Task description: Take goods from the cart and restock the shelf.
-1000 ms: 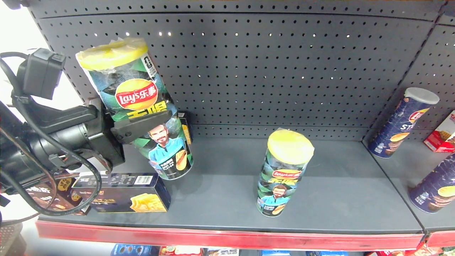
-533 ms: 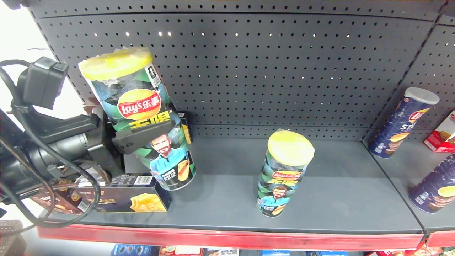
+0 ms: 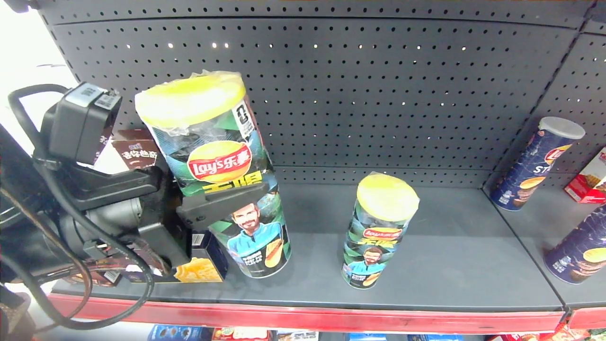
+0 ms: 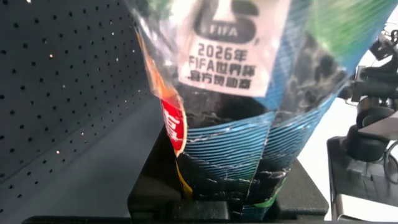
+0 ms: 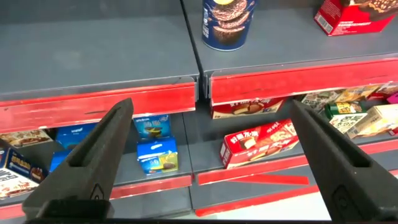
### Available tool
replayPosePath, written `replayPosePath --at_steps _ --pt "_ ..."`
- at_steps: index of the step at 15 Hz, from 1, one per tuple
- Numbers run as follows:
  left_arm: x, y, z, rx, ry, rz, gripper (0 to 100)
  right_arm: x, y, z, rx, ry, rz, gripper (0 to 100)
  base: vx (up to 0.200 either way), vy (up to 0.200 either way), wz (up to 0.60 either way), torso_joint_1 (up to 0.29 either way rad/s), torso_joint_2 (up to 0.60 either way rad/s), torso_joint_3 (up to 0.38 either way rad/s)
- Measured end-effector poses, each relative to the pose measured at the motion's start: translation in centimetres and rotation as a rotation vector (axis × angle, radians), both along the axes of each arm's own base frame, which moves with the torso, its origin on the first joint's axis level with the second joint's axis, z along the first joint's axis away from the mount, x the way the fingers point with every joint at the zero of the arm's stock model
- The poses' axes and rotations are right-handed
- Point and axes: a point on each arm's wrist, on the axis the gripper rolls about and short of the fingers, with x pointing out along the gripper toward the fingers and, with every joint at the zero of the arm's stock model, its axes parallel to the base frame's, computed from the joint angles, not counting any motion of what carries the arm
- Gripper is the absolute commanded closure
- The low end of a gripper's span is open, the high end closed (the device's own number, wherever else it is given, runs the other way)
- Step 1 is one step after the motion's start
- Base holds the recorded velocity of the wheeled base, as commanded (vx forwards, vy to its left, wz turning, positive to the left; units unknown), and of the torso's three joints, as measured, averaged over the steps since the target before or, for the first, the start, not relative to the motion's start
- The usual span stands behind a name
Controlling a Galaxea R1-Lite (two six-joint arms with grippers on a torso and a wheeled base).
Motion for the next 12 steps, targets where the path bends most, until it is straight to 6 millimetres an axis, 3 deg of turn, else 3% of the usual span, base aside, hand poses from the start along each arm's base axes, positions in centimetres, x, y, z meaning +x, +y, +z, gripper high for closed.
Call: replayPosePath --at_steps 7,12 --pt "3.4 -1.3 0.1 0.003 0.009 -0.017 100 0.0 0.0 0.0 0.000 0.001 0.000 0 0.000 0.000 0.00 0.000 0.00 0.000" --pt "7.6 -1.4 -0.1 0.006 0.003 0.021 100 0.0 0.0 0.0 0.000 0.001 0.000 0 0.000 0.000 0.00 0.000 0.00 0.000"
